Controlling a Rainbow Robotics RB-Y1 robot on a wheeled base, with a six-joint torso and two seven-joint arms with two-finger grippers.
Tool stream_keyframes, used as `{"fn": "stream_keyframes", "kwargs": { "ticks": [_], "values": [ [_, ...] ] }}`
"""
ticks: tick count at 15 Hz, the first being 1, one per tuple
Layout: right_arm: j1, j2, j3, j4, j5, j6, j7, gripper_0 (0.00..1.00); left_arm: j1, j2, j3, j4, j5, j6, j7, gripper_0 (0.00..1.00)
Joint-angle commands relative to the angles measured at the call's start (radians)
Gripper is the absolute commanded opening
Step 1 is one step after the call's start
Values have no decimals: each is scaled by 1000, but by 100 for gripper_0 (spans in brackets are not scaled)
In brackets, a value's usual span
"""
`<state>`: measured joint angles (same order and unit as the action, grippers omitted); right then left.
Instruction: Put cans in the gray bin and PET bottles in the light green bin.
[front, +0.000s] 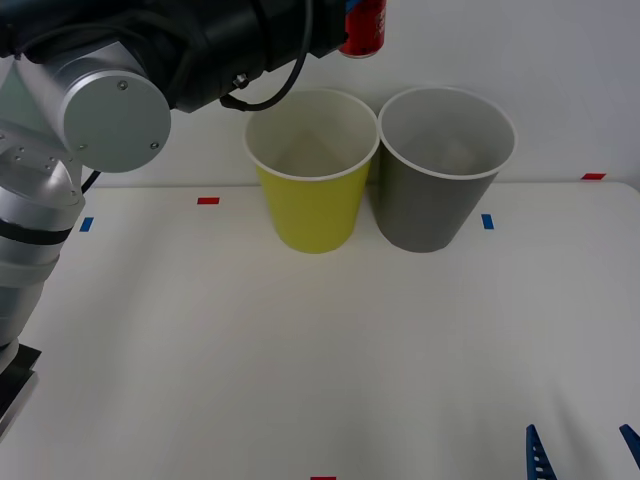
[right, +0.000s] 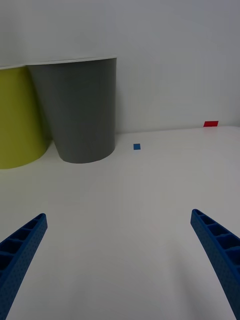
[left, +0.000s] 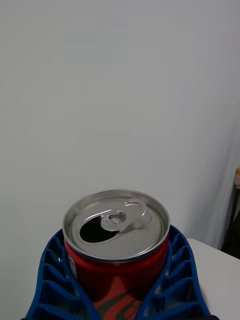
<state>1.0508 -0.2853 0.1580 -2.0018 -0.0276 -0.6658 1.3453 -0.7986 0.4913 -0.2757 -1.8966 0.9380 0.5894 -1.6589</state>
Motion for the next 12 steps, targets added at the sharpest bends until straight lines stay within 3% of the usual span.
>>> {"fn": "stream_keyframes", "kwargs": {
  "ticks": [1, 10, 12],
  "values": [
    [0, 0, 0, 0, 0, 0, 0, 100, -53, -16, -80, 83, -10, -94, -1, 0],
    [0, 0, 0, 0, 0, 0, 0, 100, -174, -96, -232, 321, -39, -324, -30, 0],
    [0, 0, 0, 0, 0, 0, 0, 100, -174, -131, -232, 338, -47, -330, -35, 0]
  ]
}}
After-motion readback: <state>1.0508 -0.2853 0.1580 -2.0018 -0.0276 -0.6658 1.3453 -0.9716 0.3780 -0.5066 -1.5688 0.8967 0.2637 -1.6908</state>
